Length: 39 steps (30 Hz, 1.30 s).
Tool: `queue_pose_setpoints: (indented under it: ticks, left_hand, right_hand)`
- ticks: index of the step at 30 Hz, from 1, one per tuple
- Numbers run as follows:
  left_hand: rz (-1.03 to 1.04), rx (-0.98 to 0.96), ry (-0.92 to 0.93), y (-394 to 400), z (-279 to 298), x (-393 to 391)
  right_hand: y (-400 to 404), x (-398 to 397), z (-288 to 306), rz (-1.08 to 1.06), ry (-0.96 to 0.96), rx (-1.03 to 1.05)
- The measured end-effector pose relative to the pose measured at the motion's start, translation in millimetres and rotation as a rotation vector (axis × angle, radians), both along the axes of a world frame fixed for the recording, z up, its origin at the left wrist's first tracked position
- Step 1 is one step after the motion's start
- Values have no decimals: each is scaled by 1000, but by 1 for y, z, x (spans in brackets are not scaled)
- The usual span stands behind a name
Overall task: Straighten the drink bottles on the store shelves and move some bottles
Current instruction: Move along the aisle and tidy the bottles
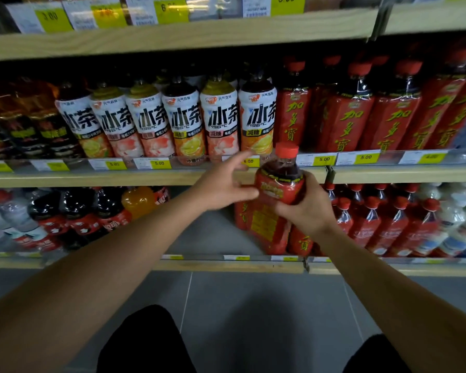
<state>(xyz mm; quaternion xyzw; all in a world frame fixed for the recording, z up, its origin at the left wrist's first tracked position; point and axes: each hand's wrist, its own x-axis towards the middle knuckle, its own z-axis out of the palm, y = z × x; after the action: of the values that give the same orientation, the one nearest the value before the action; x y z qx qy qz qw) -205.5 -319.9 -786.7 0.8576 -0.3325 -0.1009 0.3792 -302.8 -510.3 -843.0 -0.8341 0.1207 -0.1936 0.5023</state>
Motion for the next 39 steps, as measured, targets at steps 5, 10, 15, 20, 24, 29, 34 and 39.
queue_pose_setpoints:
  ticks: [5,10,15,20,24,29,34,39]
  left_hand:
    - [-146,-109,164,-14,-41,-9]
    - [-76,-226,113,-29,-45,-15]
    - [-18,-269,17,-42,-54,-25]
    - [-32,-283,15,-46,-53,-26]
    - [66,-194,-154,-49,-54,-36]
    - [233,-120,-275,-68,-60,-49]
    - [132,-294,-49,-49,-54,-32]
    - [-103,-333,446,-24,-42,-15]
  right_hand:
    - [-12,-5,21,75,-103,185]
    - [-26,-4,31,137,-66,271]
    - [-30,-2,46,79,-60,-9]
    - [-32,-5,56,30,-42,-82]
    - [-26,6,54,-200,-98,-72]
    - [-13,11,52,-297,-65,-17]
    - [-36,-7,62,40,3,103]
    - [-62,-16,66,541,61,396]
